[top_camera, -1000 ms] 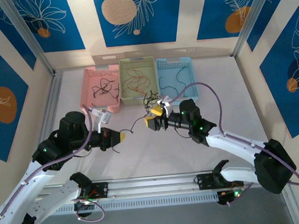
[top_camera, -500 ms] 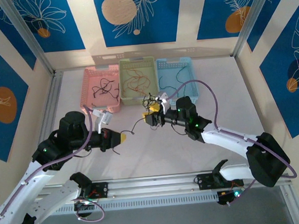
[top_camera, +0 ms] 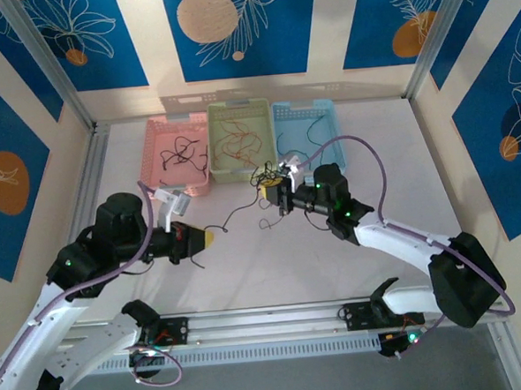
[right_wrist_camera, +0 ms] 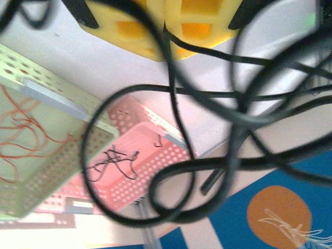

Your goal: Untangle the cables

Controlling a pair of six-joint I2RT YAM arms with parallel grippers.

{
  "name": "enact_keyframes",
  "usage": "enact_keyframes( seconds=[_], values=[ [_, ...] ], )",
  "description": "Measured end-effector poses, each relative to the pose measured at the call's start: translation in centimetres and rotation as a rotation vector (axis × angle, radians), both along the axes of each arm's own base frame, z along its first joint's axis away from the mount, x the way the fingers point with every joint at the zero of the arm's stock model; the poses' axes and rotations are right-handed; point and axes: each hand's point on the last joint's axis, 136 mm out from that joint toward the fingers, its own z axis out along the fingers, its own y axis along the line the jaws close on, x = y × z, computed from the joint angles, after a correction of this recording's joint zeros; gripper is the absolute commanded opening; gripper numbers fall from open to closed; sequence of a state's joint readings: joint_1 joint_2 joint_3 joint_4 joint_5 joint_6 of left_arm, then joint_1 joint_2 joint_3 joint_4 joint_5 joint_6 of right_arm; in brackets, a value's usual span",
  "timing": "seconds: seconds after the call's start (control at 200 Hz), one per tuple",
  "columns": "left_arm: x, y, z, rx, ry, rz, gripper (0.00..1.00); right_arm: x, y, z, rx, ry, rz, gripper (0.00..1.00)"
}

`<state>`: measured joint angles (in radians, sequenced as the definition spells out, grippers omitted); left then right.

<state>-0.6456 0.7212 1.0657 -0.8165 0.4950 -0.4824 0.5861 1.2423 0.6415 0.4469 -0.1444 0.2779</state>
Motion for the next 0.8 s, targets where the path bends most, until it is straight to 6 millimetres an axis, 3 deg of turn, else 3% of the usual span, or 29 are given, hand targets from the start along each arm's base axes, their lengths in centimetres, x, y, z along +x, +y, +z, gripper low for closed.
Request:
enact_keyframes(
  seconds=[0.185, 0.52, 0.675, 0.8],
  values=[
    [-1.0, 1.4, -0.8, 0.055, 0.006, 0.014, 0.0, 1.6, -4.5, -2.5, -0.044, 0.079, -0.148, 0.0],
    [-2.8, 4.1, -0.6, 0.147, -0.027, 0.036, 0.0, 1.6, -10.8, -6.3, -0.039, 0.253, -0.337, 0.0],
    [-2.6, 5.9, 0.3, 0.203, -0.078, 0.098, 0.0, 1.4, -12.6, -6.4, -0.026, 0.292, -0.402, 0.0],
    [-1.9, 8.2, 0.3, 0.292, -0.102, 0.204, 0.0, 1.6, -15.9, -7.0, -0.008, 0.327, -0.53, 0.0]
  ],
)
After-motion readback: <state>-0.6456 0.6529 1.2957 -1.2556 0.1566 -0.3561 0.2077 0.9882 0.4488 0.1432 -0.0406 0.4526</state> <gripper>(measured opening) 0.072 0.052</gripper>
